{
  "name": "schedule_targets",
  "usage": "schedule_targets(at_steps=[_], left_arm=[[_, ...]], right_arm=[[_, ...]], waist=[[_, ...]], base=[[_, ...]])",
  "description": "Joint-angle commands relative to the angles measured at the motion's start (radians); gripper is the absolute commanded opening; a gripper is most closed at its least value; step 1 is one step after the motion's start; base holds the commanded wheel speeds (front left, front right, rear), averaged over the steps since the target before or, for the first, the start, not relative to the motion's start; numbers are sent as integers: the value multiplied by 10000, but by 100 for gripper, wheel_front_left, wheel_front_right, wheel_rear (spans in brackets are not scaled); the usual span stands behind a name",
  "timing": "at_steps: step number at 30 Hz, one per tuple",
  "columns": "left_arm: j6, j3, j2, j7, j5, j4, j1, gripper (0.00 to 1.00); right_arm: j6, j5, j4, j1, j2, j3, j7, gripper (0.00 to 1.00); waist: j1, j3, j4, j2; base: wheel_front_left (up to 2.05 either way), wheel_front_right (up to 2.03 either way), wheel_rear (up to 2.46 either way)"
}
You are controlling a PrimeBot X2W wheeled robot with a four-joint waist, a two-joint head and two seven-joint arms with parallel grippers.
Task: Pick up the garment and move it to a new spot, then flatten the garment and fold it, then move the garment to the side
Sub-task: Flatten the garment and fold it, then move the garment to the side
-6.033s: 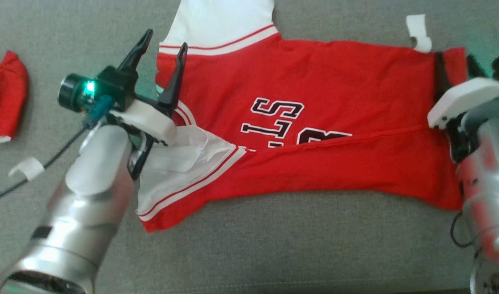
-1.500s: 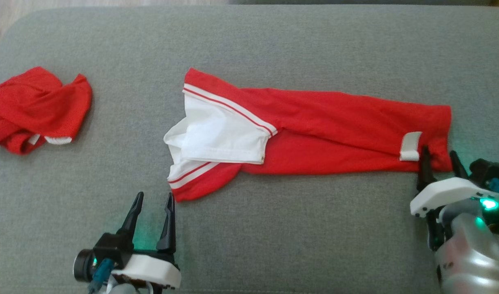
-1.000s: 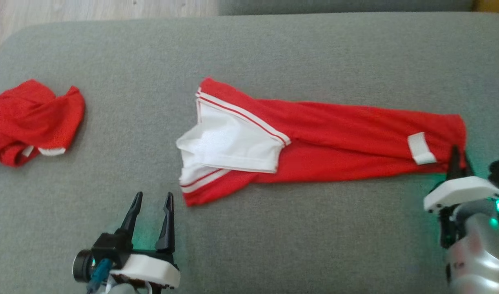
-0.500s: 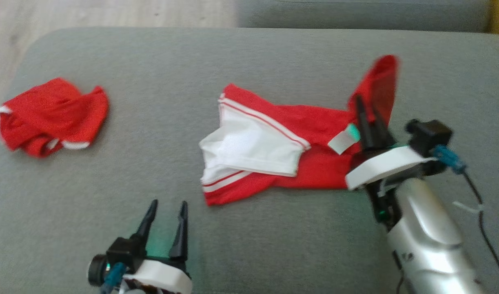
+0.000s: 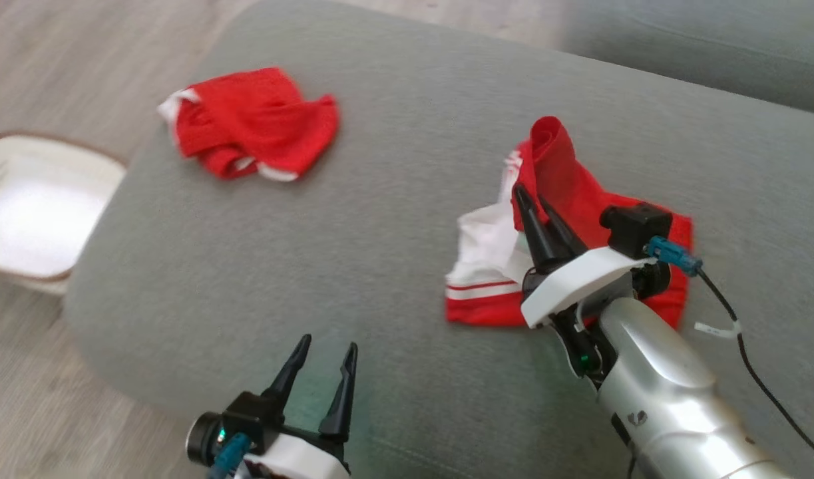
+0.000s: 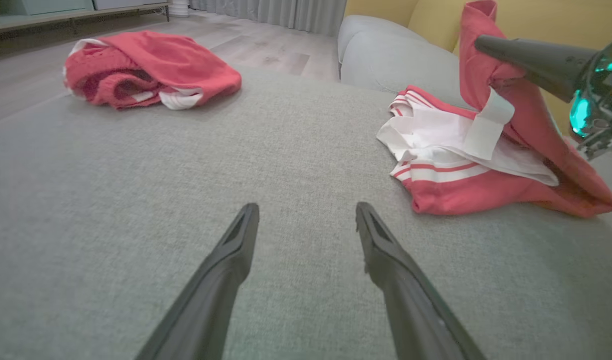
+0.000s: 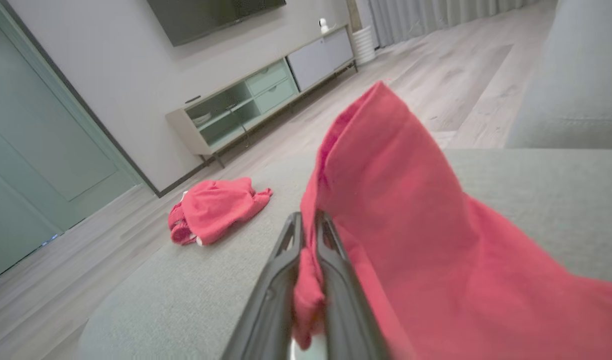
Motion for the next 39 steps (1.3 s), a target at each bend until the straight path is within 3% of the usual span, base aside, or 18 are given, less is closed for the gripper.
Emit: schedule_targets(at_steps=[1, 2, 7, 15, 23, 31, 39], left_arm=[[29, 217, 16, -53, -79, -186, -361, 100], [62, 205, 16, -53, -95, -188, -357, 100], [258, 428, 16, -53, -19, -265, -358, 100], [600, 1248, 16, -53, 390, -512, -669, 100], [826, 2055, 16, -53, 714, -688, -802, 100], [910, 2890, 16, -53, 1093, -697, -92, 100], [872, 2934, 16, -53, 1269, -743, 478, 100]], right_arm=[[-7, 178, -238, -335, 145, 226, -64, 93], [-7, 314, -239, -364, 146, 269, -64, 100], [-7, 33, -391, -410, 146, -119, -64, 100], [-7, -2125, -804, 558, 146, -2780, -64, 100], [-7, -3611, -1194, 1731, 146, -4429, -64, 100], [-7, -4231, -1450, 2863, 146, -4937, -64, 100], [-7, -3894, -1383, 3377, 147, -4608, -64, 100]], waist=[[0, 45, 514, 0], [0, 47, 527, 0], [0, 45, -7, 0], [0, -112, -1912, 0], [0, -194, -3271, 0], [0, -570, -4072, 0], [0, -858, -4104, 0]], base=[[0, 0, 0], [0, 0, 0], [0, 0, 0], [0, 0, 0], [0, 0, 0], [0, 0, 0], [0, 0, 0]])
